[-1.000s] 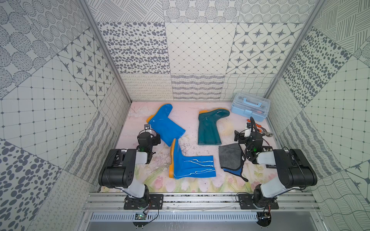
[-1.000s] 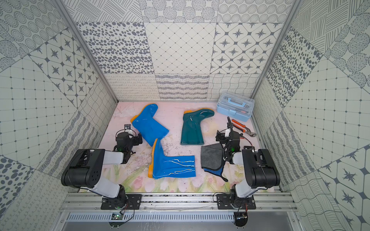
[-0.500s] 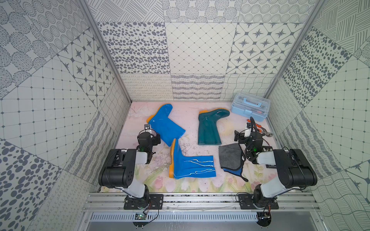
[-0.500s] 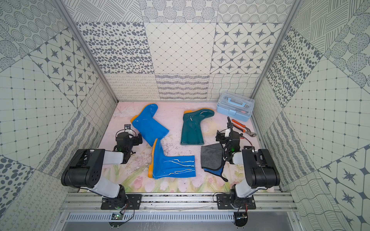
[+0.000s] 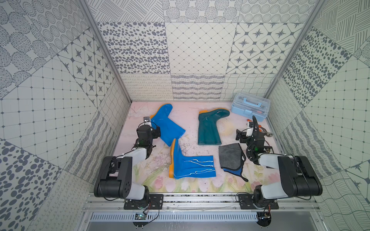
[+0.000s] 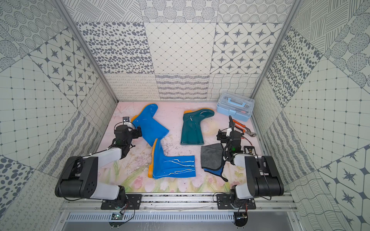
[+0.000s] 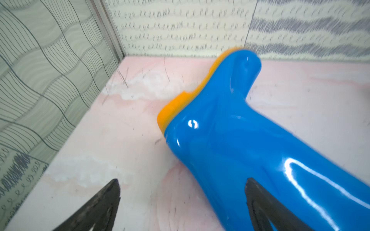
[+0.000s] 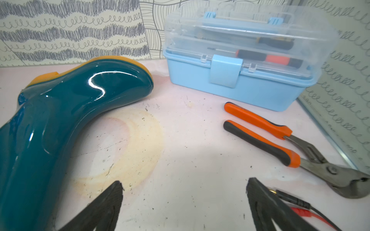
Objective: Wipe the rubber boots with a cloth
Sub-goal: Move the cleaning item to the center of the board.
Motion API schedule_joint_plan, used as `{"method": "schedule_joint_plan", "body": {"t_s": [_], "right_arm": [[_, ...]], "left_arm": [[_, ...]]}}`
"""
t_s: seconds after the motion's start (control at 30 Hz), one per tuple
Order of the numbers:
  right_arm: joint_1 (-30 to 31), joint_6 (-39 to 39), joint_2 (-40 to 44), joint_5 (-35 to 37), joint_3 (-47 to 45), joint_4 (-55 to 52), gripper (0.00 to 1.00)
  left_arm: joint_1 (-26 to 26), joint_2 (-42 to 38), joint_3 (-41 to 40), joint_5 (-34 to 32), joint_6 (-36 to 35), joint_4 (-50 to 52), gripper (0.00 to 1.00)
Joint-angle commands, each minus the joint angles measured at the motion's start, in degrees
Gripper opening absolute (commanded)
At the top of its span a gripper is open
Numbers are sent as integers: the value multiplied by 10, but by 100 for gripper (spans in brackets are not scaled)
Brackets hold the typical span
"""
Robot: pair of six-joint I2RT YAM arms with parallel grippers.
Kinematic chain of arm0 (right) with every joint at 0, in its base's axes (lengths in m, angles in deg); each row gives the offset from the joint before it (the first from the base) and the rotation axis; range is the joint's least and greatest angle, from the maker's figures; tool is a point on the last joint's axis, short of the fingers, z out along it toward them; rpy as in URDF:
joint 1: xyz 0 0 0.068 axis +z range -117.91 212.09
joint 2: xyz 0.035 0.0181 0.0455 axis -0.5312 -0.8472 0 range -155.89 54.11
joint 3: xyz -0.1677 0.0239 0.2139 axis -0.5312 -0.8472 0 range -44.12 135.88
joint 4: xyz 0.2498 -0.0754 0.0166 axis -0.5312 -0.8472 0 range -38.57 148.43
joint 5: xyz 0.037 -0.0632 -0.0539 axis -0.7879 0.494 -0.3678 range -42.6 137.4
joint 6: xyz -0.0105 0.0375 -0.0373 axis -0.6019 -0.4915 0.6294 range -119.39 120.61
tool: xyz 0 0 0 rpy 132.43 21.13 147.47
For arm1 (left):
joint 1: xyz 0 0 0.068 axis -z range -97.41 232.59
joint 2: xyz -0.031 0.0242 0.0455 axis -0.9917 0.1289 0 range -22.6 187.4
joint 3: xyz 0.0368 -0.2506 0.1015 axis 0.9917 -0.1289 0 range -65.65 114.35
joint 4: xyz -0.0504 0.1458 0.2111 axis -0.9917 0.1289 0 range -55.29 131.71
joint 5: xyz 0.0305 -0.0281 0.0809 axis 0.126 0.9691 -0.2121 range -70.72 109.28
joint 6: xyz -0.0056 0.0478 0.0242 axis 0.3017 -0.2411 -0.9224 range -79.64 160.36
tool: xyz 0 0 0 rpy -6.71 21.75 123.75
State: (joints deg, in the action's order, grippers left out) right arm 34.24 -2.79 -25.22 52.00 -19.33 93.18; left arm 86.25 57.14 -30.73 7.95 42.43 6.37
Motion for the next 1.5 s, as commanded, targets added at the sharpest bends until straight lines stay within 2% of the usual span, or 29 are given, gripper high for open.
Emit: {"method": "schedule_joint_plan", "body": {"t_s": [0.0,0.1,0.17,0.27,0.3,0.4,0.47,0.53,0.6,0.77,0.97,1.07,1.2,1.33,1.47], "right_arm": [[-1,-52,72,24,58,-116,98],[4,-98,141,1,105,-248,98],[18,-129,176,-19,145,-369,98],[74,-195,198,-18,200,-572,90],[100,-206,197,-17,211,-626,88],[213,-252,189,38,213,-735,87],[268,-289,189,44,206,-764,87],[300,-319,189,29,196,-759,86],[329,-348,184,7,179,-732,85],[333,-402,135,-54,133,-658,84],[327,-383,53,-109,157,-600,79],[307,-373,-5,-154,165,-556,67],[303,-351,-70,-155,214,-532,54],[265,-328,-119,-167,268,-530,50],[207,-304,-167,-171,304,-525,48]], "left_arm": [[4,-84,132,-34,117,354,97],[4,-89,233,3,169,561,97],[4,-95,256,30,198,648,97],[9,-113,249,161,173,741,97],[18,-116,243,187,170,774,97],[57,-165,189,218,188,808,96],[64,-223,144,285,220,783,86],[71,-259,112,344,257,760,78],[91,-277,83,363,288,746,70],[171,-250,5,378,367,647,67],[251,-194,-41,363,445,510,57],[289,-141,-35,355,468,465,52],[340,-71,-1,320,499,428,40],[363,-27,47,290,510,411,37],[365,11,111,253,453,450,36]]}}
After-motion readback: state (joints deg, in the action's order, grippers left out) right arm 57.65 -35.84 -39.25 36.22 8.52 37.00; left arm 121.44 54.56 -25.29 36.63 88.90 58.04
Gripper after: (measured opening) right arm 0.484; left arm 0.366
